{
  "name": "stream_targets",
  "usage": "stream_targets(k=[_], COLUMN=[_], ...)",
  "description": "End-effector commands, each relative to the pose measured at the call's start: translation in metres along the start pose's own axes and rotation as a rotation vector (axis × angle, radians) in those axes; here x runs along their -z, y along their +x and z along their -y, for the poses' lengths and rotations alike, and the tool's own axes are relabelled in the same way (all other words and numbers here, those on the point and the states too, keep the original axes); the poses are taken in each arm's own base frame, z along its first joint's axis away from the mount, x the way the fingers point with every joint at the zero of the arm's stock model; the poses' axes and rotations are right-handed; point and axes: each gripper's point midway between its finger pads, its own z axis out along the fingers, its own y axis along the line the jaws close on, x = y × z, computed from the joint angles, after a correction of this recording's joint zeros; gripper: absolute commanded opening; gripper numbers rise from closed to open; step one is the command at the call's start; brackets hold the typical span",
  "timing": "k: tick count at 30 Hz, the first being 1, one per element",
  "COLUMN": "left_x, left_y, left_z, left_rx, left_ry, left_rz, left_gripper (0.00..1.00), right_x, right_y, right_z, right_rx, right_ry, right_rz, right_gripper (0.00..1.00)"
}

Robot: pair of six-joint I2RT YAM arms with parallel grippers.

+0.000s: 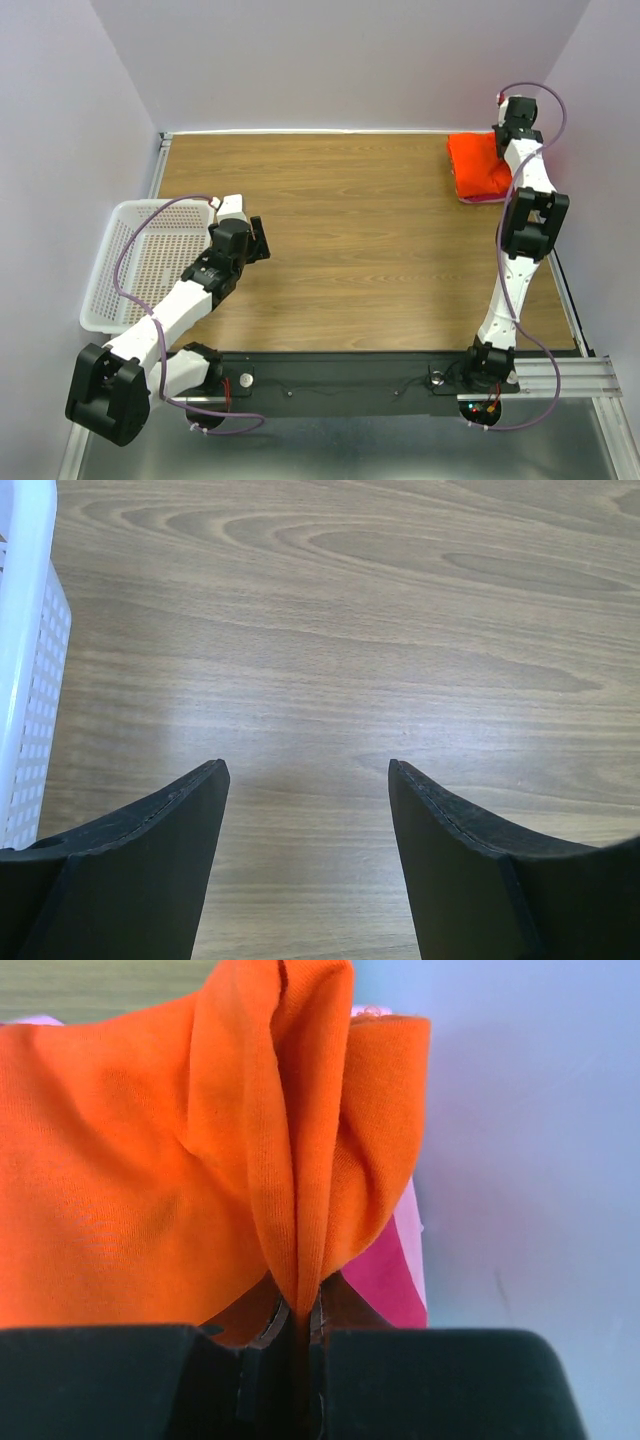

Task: Fold and stack the t-shirts
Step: Neatly place the folded tshirt to the corner

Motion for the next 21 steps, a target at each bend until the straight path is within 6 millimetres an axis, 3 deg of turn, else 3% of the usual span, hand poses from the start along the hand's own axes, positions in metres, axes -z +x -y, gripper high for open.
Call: stream_targets(k=[1,6,10,12,15,21], left_x=[0.004,0.006,0.006,0.007,0.008,0.016], left_y=[-0.01,-0.011,-0.011,-0.012,-0.015,-0.026], left_z=[0.005,0.006,0.007,0.008,0.009,0.011], left_rx=[0.013,0.013,0.012,0.013,0.02,0.034], left_ry=[0.023,0.026,0.029,0.032,0.037,0.053], left_rz=[0.047,0.056,0.057,0.061,0.076,0.137], left_gripper=[0.76,0.76,0.76,0.75,0.75,0.73], right_x=[-0.011,-0.018,-0.018,-0.013,0.001,0.035], right_y=[0.0,0.014,0.017,0.012,0.0,-0.023], right_z=[0.017,0.016,0.017,0.024,0.042,0.075], right_rx=[-0.035,-0.022,-0.028,-0.041,-0.065,-0.141], right_ry=[0.092,0.116,0.121,0.147,0.209,0.301], right_rz=[0.016,-0.021,-0.027,-0.02,0.002,0.052], right_gripper=[0.01,0.04,0.28,0.47,0.67,0.83])
